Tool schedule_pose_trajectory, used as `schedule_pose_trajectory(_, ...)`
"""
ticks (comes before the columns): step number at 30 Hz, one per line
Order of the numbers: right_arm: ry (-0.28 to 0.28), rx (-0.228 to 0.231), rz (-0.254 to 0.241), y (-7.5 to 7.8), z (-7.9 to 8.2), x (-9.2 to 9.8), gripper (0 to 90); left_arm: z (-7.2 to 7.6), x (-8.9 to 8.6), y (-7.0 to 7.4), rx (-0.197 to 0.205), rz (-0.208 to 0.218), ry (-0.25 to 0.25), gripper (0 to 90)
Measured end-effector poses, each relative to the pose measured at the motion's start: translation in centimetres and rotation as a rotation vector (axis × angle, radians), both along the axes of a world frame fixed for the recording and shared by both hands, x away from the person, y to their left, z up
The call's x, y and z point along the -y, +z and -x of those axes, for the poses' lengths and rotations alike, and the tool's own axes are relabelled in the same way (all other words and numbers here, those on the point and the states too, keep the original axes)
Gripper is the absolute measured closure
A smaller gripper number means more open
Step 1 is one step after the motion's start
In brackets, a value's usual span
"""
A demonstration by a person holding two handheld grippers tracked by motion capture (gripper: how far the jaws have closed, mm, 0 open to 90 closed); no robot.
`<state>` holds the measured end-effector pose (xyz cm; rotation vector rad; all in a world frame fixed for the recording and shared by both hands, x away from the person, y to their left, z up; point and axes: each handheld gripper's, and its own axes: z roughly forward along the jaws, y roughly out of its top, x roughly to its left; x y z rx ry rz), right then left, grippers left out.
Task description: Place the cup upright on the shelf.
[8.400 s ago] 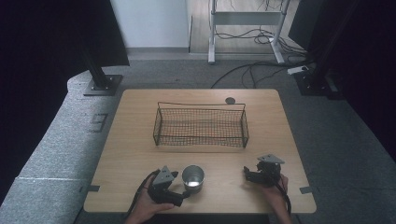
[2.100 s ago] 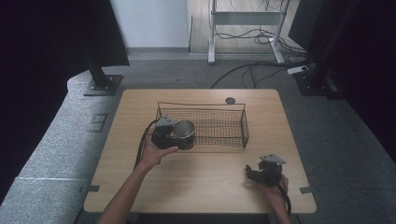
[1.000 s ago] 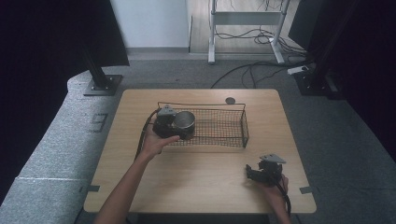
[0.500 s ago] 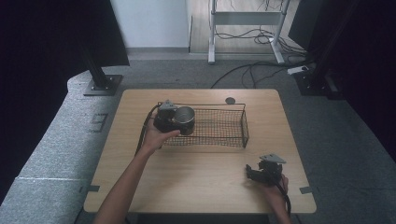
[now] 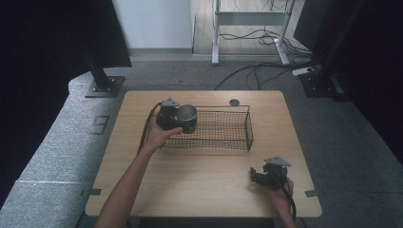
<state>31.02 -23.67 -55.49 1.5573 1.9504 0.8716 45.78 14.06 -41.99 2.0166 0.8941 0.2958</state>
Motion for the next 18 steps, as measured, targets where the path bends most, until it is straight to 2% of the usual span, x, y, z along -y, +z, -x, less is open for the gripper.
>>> schedule_pose_trajectory(18, 0.000, 0.000, 0.000, 0.0, 0.0, 0.0, 13.2, -2.0, 0.3, -2.0, -0.049, -0.002, 0.034, 18.1)
